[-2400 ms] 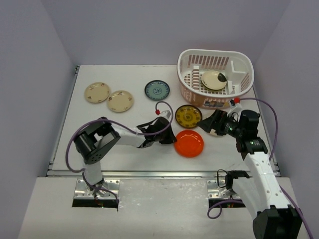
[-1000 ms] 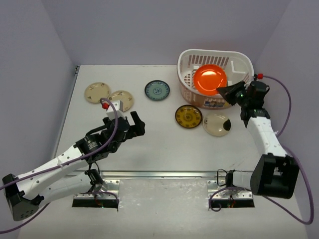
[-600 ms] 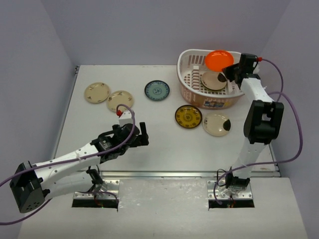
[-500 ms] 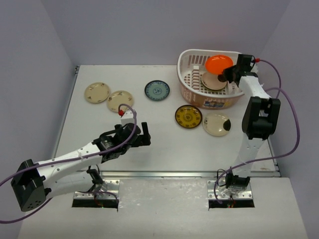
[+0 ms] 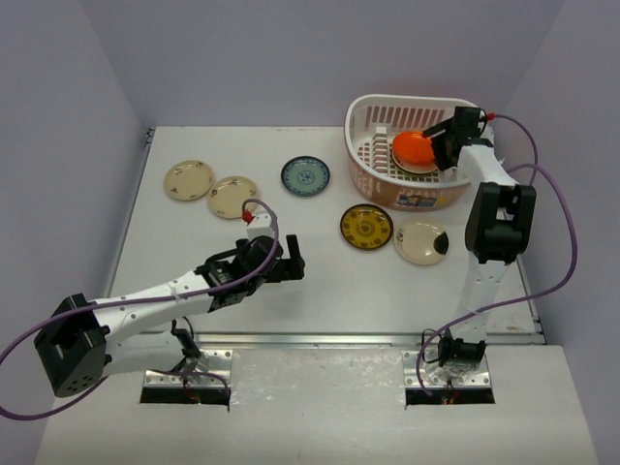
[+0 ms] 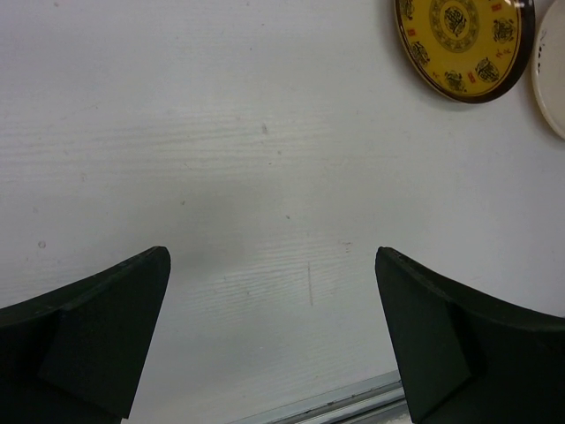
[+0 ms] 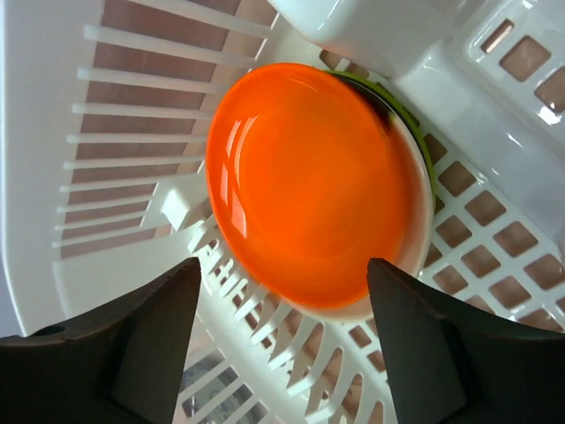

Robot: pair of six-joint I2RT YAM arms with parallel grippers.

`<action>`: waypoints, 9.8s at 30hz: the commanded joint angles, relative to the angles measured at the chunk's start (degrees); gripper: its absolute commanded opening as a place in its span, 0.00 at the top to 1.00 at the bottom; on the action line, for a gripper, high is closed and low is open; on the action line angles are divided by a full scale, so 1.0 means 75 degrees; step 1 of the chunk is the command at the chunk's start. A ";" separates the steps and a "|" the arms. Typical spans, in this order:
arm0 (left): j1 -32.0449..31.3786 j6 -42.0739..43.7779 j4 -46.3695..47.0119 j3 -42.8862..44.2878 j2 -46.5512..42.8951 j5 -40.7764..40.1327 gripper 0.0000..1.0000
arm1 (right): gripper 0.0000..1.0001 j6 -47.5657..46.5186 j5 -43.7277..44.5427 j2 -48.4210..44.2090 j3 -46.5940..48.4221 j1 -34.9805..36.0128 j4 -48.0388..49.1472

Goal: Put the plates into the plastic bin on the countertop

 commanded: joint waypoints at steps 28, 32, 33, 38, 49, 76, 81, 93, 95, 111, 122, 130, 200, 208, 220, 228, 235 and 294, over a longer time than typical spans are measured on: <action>0.1304 0.0360 0.2338 0.5723 0.8106 0.2575 0.68 | 0.01 -0.2797 -0.6322 -1.0552 -0.8992 0.0431 0.1588; 0.1405 0.0234 0.2471 0.5565 0.8135 0.2786 1.00 | 0.01 -0.2978 -0.6282 -1.0517 -0.9313 0.0419 0.1513; 0.1414 0.0225 0.2471 0.5514 0.8118 0.2770 1.00 | 0.01 -0.3020 -0.6273 -1.0466 -0.9348 0.0419 0.1513; 0.1437 -0.0060 0.2611 0.4536 0.7268 0.1998 1.00 | 0.01 -0.3362 -0.5981 -1.0083 -0.9517 0.0419 0.1460; 0.1360 -0.0681 0.4172 0.0606 0.2634 0.3321 1.00 | 0.07 -0.3879 -0.6395 -0.7921 -0.9411 0.0765 0.2329; 0.1203 -0.0293 0.0276 0.1263 -0.1056 0.0789 0.00 | 1.00 -0.1362 -0.5792 -0.8142 -0.8674 0.0738 0.3458; 0.1203 0.0248 -0.1773 0.1423 -0.2895 -0.0355 0.00 | 1.00 -0.0365 -0.2557 -0.7806 -0.7272 -0.0098 0.2161; 0.1125 0.1084 -0.2228 0.0780 -0.3496 0.0739 0.00 | 1.00 0.1460 0.1507 -0.3252 -0.2837 0.0031 0.0503; 0.1074 0.1064 -0.2216 0.0766 -0.3596 0.0772 0.00 | 1.00 0.1326 0.1590 -0.2720 -0.2303 0.0056 0.0535; 0.1027 0.1087 -0.2244 0.0856 -0.4158 0.0870 0.00 | 0.12 0.0070 0.0465 -0.1184 -0.0469 0.0161 0.0596; 0.1027 0.1816 -0.4006 0.2351 -0.3532 -0.0606 0.00 | 0.01 -0.2164 -0.0565 -0.5209 -0.2399 0.0337 0.0274; 0.1086 0.1496 -0.3603 0.1770 -0.4377 -0.2038 0.00 | 0.01 -0.3772 -0.1125 -0.8581 -0.6744 -0.0011 -0.0501; 0.1166 0.1725 -0.3377 0.1587 -0.4836 -0.1743 0.00 | 1.00 0.0939 -0.3099 -0.7667 -0.7001 -0.1630 0.2802; 0.1280 0.1700 -0.3401 0.1580 -0.4781 -0.1797 0.00 | 1.00 0.1155 -0.0797 -0.4921 -0.4485 -0.0511 0.2369; 0.1361 0.1628 -0.3447 0.1578 -0.4739 -0.1890 0.00 | 1.00 0.0273 0.0308 -0.1895 -0.1888 -0.0307 0.1146; 0.1610 0.1734 -0.3348 0.1563 -0.4565 -0.1687 0.00 | 0.90 -0.0305 0.0062 -0.0961 -0.1099 -0.0296 0.0929; 0.1660 0.1748 -0.3336 0.1552 -0.4551 -0.1643 0.00 | 0.36 -0.0392 -0.0541 -0.0737 -0.0560 -0.0279 0.0744; 0.1836 0.1886 -0.3133 0.1469 -0.5538 -0.1400 0.00 | 0.56 0.4344 0.2432 0.1052 -0.3380 0.5212 0.2129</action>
